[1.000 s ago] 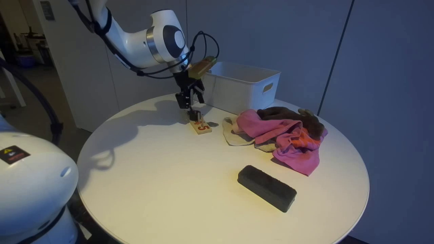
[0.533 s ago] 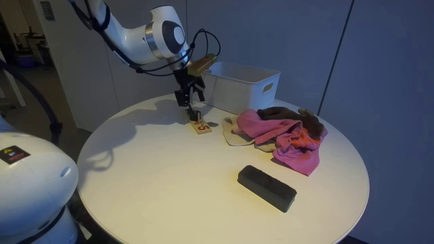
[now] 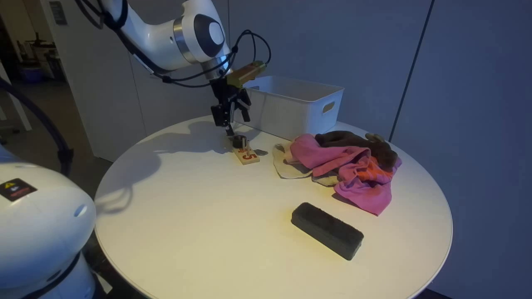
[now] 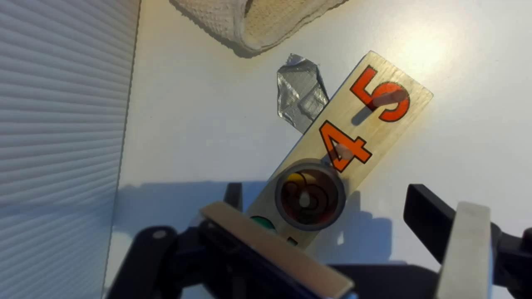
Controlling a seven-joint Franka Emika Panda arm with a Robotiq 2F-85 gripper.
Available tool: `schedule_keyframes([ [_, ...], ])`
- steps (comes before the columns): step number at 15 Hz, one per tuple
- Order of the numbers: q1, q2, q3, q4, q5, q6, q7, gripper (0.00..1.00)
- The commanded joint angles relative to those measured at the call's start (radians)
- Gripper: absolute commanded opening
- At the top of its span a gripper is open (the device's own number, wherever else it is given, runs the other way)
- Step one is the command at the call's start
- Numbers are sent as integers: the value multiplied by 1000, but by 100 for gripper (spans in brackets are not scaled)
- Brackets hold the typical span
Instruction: Move the black tape to the second right position, then the third right position and finally to the third right position
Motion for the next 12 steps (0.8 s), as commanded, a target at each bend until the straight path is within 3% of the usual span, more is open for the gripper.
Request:
schedule_keyframes([
  [1, 3, 33, -3, 23, 34, 7, -36, 100],
  [12, -10, 161, 1, 91, 129, 13, -112, 100],
])
